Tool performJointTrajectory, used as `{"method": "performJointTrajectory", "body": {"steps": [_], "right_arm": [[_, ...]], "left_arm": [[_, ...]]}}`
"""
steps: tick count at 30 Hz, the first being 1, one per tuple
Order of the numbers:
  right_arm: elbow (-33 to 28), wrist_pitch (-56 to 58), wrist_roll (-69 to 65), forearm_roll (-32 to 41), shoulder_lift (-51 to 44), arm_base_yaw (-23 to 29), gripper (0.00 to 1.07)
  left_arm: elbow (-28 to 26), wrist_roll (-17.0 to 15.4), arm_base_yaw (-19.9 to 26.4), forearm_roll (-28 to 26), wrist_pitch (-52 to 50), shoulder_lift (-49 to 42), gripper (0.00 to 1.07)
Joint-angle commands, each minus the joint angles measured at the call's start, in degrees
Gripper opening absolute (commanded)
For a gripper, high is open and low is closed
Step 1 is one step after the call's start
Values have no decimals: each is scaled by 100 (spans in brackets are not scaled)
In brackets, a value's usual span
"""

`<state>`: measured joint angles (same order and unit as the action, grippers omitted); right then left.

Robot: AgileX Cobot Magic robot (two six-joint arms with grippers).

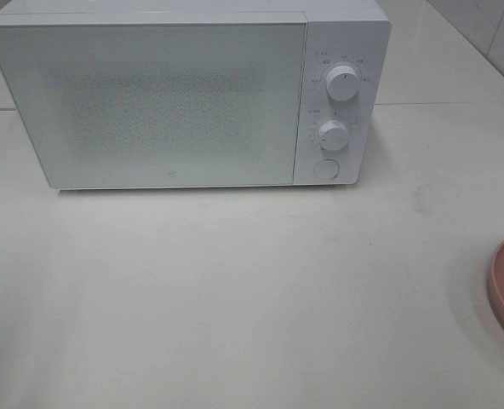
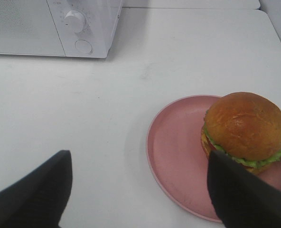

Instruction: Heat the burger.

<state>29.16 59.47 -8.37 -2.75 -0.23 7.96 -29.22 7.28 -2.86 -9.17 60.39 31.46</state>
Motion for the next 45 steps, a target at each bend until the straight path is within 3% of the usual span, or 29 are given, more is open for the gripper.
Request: {"method": "performJointTrajectory", "body": {"steps": [1, 21, 45], "right_arm": [[-11, 6, 34, -11, -149, -46, 75], [-11, 6, 34, -11, -149, -46, 75], [-11, 6, 40, -11, -126, -46, 75]], "left_arm": [[40, -223, 23, 97, -74, -361, 101], [46, -264, 23, 69, -109, -3317, 101], [34, -264, 23, 69, -120, -3317, 101]]}}
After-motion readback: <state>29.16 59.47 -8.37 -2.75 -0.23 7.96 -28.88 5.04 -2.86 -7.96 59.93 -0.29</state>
